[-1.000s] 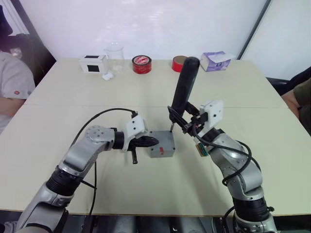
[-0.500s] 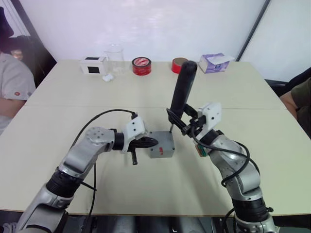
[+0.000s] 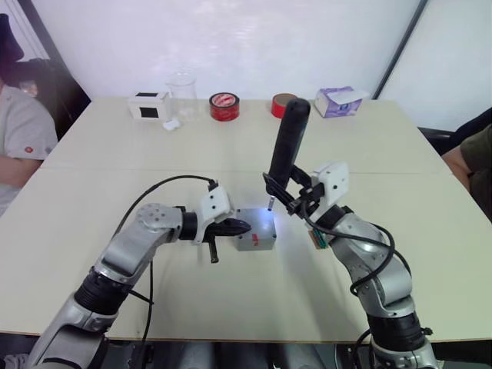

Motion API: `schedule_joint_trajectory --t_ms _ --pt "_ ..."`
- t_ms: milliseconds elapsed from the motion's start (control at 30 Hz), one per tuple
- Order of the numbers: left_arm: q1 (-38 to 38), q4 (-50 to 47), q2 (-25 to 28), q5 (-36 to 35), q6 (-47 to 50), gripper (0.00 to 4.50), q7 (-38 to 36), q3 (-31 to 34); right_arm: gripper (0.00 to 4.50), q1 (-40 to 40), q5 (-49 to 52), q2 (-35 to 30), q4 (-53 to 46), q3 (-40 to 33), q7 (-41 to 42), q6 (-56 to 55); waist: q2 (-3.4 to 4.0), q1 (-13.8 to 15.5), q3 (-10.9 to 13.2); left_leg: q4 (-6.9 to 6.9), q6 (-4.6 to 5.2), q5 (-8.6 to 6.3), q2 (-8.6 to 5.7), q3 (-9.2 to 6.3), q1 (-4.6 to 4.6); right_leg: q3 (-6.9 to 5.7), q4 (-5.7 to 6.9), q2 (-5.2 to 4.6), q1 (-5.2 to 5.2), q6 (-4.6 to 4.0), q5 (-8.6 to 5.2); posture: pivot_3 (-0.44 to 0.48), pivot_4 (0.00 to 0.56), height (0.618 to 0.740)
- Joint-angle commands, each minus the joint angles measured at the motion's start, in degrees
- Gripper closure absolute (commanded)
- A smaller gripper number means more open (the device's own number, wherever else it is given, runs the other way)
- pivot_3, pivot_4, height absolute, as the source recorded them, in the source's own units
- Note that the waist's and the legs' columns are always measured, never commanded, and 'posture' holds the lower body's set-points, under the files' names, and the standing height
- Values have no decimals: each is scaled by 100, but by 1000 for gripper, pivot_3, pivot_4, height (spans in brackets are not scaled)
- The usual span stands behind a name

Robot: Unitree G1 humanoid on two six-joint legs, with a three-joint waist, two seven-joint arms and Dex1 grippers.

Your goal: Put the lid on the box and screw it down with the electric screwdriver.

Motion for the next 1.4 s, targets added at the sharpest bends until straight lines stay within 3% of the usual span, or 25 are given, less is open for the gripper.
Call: schedule_joint_trajectory --t_ms 33,200,300,367,433,533,700,933,1067,1400 --pt "-2 15 -10 16 106 4500 15 16 2628 -301 423 -137 -480 -307 -171 904 2 2 2 0 0 0 0 0 -1 0 0 -1 0 0 0 0 150 740" --pt "-9 20 -69 -149 285 4500 25 156 2628 -1329 1529 -272 -1087 -1372 -769 2256 20 15 40 0 0 0 -2 0 -24 0 1 -8 -23 -1 1 0 150 740" --pt "-180 -15 -255 -546 784 4500 255 563 2628 -2106 2824 -592 -943 -2413 -1300 3509 33 17 54 11 -1 2 -4 2 -85 1 9 -13 -82 2 6 0 150 740" --pt "-310 -115 -344 -821 1165 4500 425 862 2628 -2564 3147 -948 -602 -2945 -1676 4622 34 19 62 16 -1 2 -4 -4 -112 -2 11 -10 -106 13 14 0 150 740" --pt "-449 -316 -502 -1033 1319 4500 805 1329 2628 -2753 3649 -1547 -134 -3523 -1572 5420 32 20 65 12 1 1 -4 -8 -116 -5 8 -7 -108 18 16 0 150 740" --pt "-520 -746 -675 -1776 1416 4500 808 1943 2628 -2790 3841 -2262 342 -3932 -1384 6168 29 19 71 6 8 -3 -8 -16 -130 -11 -3 -10 -110 18 16 0 150 740" --pt "-289 -1161 89 -1877 1630 4500 83 1456 2628 -1926 4460 -3552 1353 -3587 -1169 6753 44 -1 77 8 34 -18 -13 -4 -178 -2 -4 -5 -160 26 18 0 150 740" --pt "-100 -1416 100 -1774 1474 4500 16 723 2628 -872 5951 -4614 2575 -2635 -1616 6753 56 2 87 21 39 -20 -21 11 -186 9 -2 4 -168 24 15 0 150 740" --pt "33 -1589 131 -1666 1378 4500 -35 354 2628 -830 6401 -4827 3047 -2335 -1853 6753 59 -35 92 24 39 -20 -22 21 -178 27 -2 7 -169 25 16 0 150 740" --pt "290 -1828 155 -1737 1361 4500 41 239 2628 -884 5962 -4977 3427 -1886 -1863 6753 60 10 92 25 38 -20 -21 19 -186 28 -3 12 -176 29 16 0 150 740"
